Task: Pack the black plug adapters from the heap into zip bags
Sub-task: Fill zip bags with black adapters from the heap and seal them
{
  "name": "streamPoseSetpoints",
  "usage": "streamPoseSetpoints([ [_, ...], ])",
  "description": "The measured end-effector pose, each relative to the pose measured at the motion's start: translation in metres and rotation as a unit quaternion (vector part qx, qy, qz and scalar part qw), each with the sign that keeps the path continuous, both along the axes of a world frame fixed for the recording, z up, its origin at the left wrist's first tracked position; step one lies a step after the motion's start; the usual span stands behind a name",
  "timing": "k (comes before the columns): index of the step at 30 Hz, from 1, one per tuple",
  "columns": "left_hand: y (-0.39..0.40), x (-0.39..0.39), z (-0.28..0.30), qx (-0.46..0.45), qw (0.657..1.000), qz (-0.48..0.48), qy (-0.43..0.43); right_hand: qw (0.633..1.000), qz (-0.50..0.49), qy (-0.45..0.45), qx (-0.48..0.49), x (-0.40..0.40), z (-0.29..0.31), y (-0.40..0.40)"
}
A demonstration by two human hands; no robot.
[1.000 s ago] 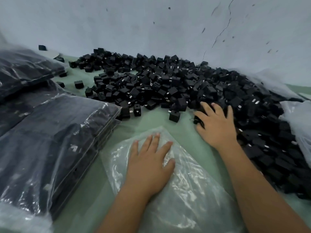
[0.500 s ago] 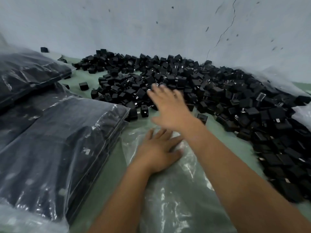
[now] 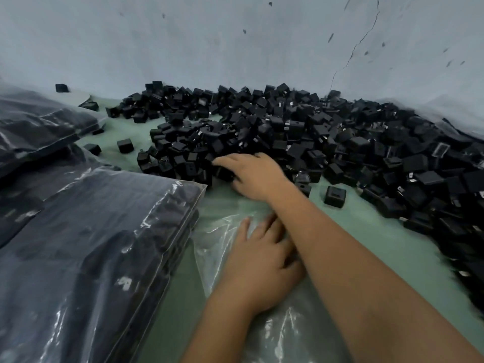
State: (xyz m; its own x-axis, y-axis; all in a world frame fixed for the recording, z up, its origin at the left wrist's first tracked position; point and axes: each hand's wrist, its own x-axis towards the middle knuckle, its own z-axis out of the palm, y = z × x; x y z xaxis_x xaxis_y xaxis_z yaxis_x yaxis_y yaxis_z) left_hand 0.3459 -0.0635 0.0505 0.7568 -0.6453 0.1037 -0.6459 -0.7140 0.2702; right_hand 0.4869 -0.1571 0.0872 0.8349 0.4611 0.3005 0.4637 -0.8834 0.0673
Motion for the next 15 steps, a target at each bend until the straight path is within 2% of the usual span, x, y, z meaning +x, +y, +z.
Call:
streamPoseSetpoints([
  [5, 0.001, 0.002, -0.004, -0.024, 0.999, 0.018, 0.04, 0.994, -0.087, -0.019, 0.068, -0.014, -0.007, -0.078],
  [9, 0.002, 0.003, -0.002, -0.014, 0.999, 0.021, 0.042, 0.992, -0.111, -0.055, -0.018, -0.035, -0.008, -0.12],
  [15, 0.002, 0.001, -0.001, -0.013, 0.999, 0.029, 0.038, 0.966, -0.255, -0.017, -0.044, -0.065, -0.004, -0.162],
])
